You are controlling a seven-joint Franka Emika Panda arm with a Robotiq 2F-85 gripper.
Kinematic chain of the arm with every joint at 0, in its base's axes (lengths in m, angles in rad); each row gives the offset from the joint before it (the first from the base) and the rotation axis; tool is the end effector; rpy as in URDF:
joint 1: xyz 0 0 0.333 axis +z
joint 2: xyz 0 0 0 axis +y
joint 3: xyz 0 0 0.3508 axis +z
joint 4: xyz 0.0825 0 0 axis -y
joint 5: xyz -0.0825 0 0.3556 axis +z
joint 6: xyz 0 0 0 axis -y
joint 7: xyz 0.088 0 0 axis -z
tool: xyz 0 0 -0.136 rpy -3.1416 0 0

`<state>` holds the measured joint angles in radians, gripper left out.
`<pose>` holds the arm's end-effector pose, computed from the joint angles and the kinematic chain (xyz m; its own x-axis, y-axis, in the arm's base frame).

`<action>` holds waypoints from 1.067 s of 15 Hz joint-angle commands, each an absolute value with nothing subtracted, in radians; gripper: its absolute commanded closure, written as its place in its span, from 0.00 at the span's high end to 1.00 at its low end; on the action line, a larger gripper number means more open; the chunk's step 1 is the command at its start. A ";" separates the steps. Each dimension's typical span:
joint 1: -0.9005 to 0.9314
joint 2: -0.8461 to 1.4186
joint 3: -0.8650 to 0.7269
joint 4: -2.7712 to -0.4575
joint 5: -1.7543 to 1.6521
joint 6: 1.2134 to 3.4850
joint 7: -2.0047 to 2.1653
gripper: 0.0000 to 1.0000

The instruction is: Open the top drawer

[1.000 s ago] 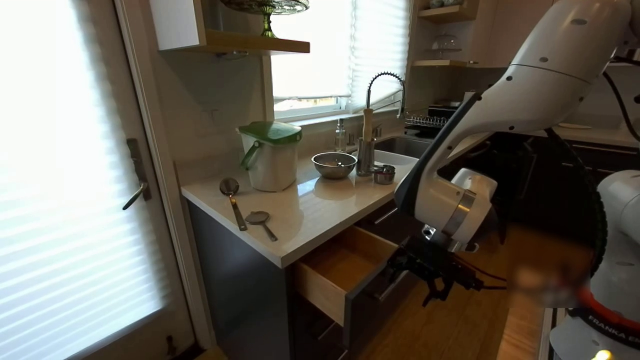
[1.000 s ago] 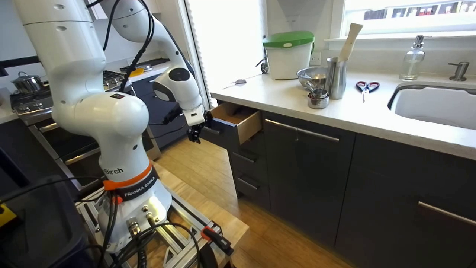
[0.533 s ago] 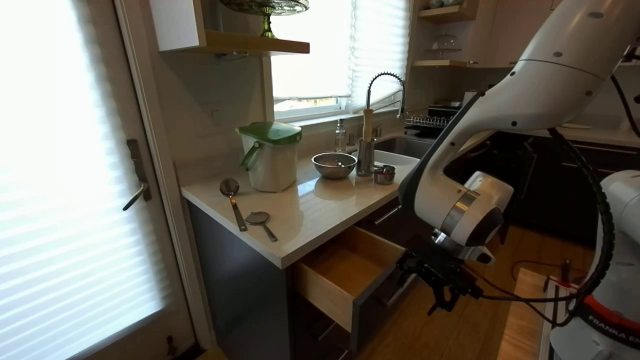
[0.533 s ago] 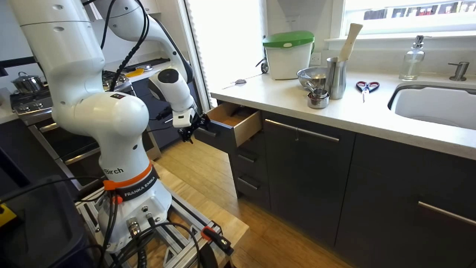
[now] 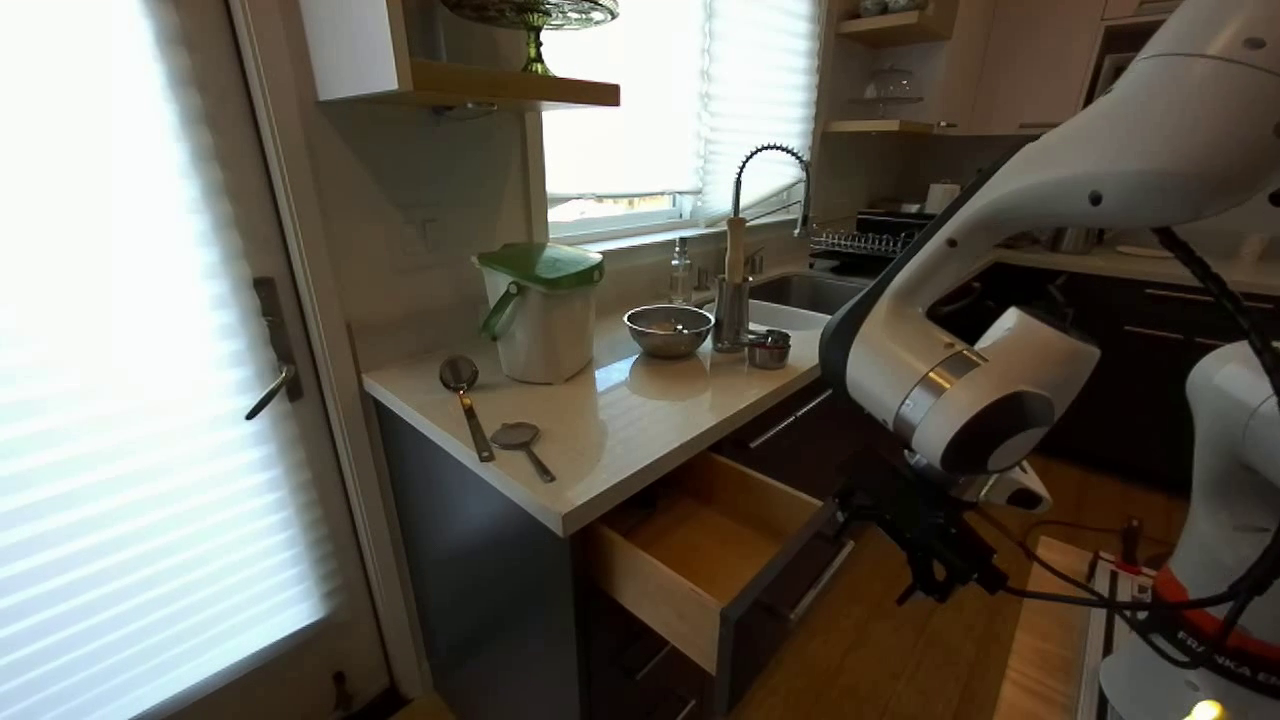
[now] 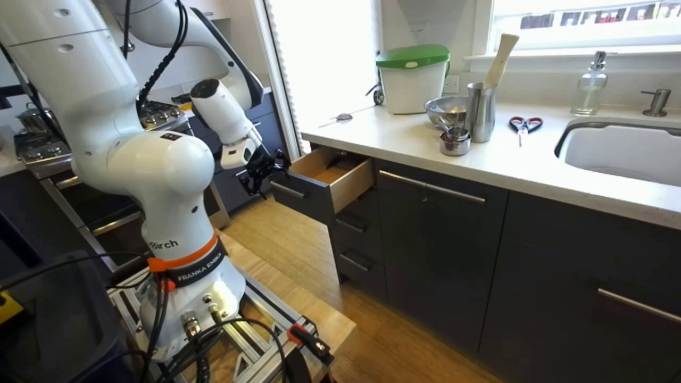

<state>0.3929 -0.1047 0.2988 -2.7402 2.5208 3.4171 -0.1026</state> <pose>0.2427 0.1064 0.2790 -0.1771 -0.9802 -0.0886 -0.9285 0.1962 -0.3153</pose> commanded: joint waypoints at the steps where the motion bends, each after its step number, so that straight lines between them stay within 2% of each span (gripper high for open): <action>1: 0.479 -0.240 0.275 -2.758 2.521 3.561 -0.146 1.00; 7: 0.654 -0.333 0.181 -2.754 2.509 3.861 -0.438 1.00; 9: 0.615 -0.308 0.219 -2.741 2.508 3.842 -0.406 1.00; 16: 0.652 -0.312 0.187 -2.743 2.508 3.873 -0.515 1.00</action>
<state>0.6380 -0.3266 0.1984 -2.7418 2.5076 3.8608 -0.4884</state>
